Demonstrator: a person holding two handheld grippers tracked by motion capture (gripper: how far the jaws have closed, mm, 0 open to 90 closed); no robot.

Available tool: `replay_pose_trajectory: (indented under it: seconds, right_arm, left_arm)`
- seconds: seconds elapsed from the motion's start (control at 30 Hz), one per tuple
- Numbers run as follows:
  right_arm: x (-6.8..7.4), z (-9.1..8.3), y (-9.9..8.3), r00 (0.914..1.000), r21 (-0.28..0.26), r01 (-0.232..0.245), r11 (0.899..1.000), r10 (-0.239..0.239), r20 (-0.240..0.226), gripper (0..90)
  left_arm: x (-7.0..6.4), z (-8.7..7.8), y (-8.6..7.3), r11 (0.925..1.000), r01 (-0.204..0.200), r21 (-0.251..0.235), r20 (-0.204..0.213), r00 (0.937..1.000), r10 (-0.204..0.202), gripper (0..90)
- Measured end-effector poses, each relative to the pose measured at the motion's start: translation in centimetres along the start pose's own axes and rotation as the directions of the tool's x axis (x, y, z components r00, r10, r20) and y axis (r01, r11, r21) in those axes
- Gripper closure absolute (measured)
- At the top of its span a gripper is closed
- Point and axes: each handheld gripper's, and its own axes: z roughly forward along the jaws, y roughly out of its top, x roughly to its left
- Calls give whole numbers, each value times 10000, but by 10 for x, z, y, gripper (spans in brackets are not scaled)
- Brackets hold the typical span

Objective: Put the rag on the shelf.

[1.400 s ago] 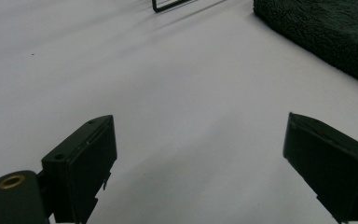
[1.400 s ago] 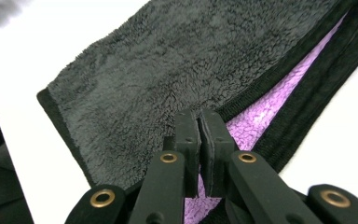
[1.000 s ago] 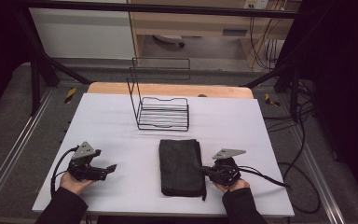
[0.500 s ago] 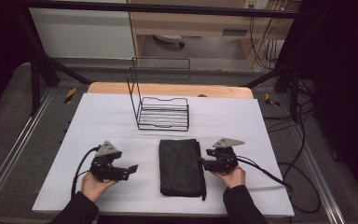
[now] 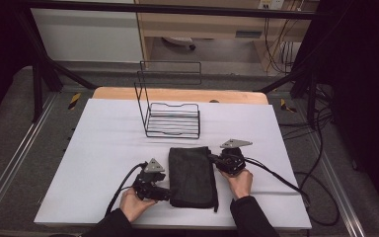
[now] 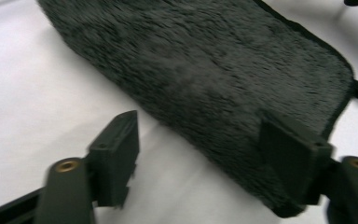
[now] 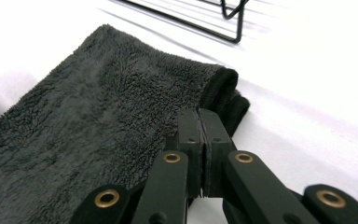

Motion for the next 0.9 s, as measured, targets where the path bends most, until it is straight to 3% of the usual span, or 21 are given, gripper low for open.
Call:
replay_pose_trajectory:
  seconds: [0.07, 0.2, 0.27, 0.33, 0.37, 0.5, 0.57, 0.63, 0.67, 0.7, 0.73, 0.8, 0.9]
  right_arm:
    - [0, 1, -2, 9988, 314, 200, 9993, -213, 435, 894]
    - [-1, 3, -4, 9991, 396, -113, 9992, 97, 422, 865]
    - [0, 0, -4, 9986, 173, -179, 9997, 170, 510, 736]
    - [0, -7, -7, 9998, 20, -190, 9998, 190, 111, 550]
    - [1, -10, -9, 9997, 182, -236, 9996, 238, -94, 506]
    - [10, -16, -25, 9992, 646, 339, 9973, -325, -220, 407]
    - [14, -19, -33, 9987, 578, 423, 9974, -405, -309, 427]
    - [15, -20, -35, 9981, 561, 299, 9980, -268, -560, 514]
    - [14, -19, -35, 9972, 582, 159, 9982, -116, -743, 572]
    - [13, -15, -36, 9918, 815, -436, 9957, 530, -1164, 654]
    - [13, -15, -36, 9918, 815, -436, 9957, 530, -1164, 654]
    - [13, -16, -34, 9886, 975, -747, 9924, 865, -1232, 781]
    - [14, -17, -32, 9850, 920, -875, 9919, 999, -1404, 832]
  left_arm:
    - [0, 2, -3, 9999, 82, 114, 28, 10000, -82, 403]
    - [1, 4, -9, 9986, 507, 123, 293, 9983, -511, 467]
    - [0, 4, -11, 9985, 546, 52, 248, 9982, -547, 496]
    - [-1, 4, -12, 9982, 592, 42, 229, 9980, -593, 538]
    - [-3, 4, -13, 9983, 583, 37, 165, 9982, -584, 549]
    - [-5, 5, -12, 9968, 787, 132, 333, 9963, -791, 643]
    - [-4, 6, -12, 9957, 901, 202, 481, 9947, -909, 693]
    - [-3, 6, -11, 9939, 1088, 200, 580, 9923, -1098, 741]
    - [-3, 5, -10, 9935, 1116, 231, 622, 9917, -1129, 764]
    - [-2, 5, -10, 9935, 1108, 249, 622, 9917, -1122, 800]
    - [-2, 4, -10, 9937, 1089, 270, 651, 9917, -1104, 800]
    - [-2, 3, -9, 9943, 1035, 272, 662, 9923, -1051, 821]
    - [-1, -2, -9, 9951, 935, 319, 642, 9934, -954, 826]
